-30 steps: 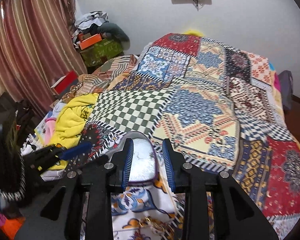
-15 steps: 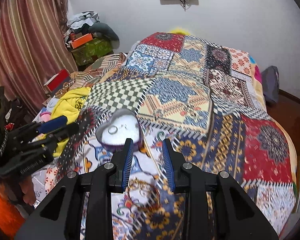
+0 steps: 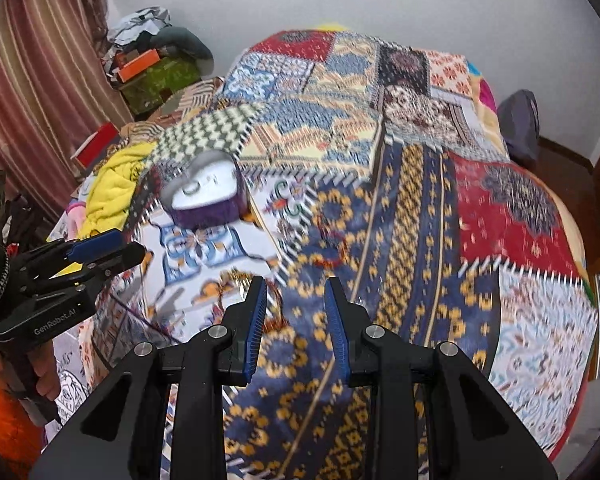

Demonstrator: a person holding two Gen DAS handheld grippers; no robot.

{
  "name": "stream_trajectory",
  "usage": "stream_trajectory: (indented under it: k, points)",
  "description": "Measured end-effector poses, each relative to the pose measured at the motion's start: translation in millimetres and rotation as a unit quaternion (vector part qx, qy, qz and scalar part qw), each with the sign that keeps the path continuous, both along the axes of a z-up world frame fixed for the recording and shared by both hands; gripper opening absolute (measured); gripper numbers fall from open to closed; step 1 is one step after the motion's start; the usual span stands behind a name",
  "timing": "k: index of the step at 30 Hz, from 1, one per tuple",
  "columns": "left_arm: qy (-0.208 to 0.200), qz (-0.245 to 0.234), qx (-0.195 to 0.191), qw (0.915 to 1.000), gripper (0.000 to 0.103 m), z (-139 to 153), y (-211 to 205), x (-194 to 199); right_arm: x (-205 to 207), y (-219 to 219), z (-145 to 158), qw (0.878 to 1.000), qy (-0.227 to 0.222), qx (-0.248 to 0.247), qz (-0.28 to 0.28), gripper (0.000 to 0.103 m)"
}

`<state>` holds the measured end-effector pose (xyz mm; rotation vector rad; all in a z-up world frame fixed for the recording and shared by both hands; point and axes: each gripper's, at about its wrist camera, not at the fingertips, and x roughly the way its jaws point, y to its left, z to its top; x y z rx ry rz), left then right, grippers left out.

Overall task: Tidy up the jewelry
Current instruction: 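Move both grippers back to the gold rings beside the tin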

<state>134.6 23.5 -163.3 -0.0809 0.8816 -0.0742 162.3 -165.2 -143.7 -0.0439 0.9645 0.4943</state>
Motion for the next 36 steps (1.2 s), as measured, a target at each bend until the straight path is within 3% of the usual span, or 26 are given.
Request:
stream_trajectory:
  k: [8, 15, 24, 36]
  points:
    - [0.040, -0.027, 0.002, 0.9988, 0.042, -29.3, -22.5, 4.1, -3.3, 1.1, -24.1, 1.000, 0.029, -0.001, 0.012, 0.027]
    - [0.048, -0.043, -0.002, 0.9979, 0.042, -37.5, -31.2, 10.3, 4.4, 14.8, -40.0, 0.998, 0.049, -0.001, 0.031, 0.027]
    - [0.049, -0.068, 0.000, 0.9965, 0.041, -41.9, -42.5, 19.1, 10.4, 17.2, -52.8, 0.998, 0.042, -0.027, 0.030, 0.027]
    - [0.050, -0.097, -0.015, 0.9939, 0.028, -50.8, -58.4, 39.2, 10.7, -3.6, -56.7, 0.999, 0.041, -0.030, 0.015, 0.027]
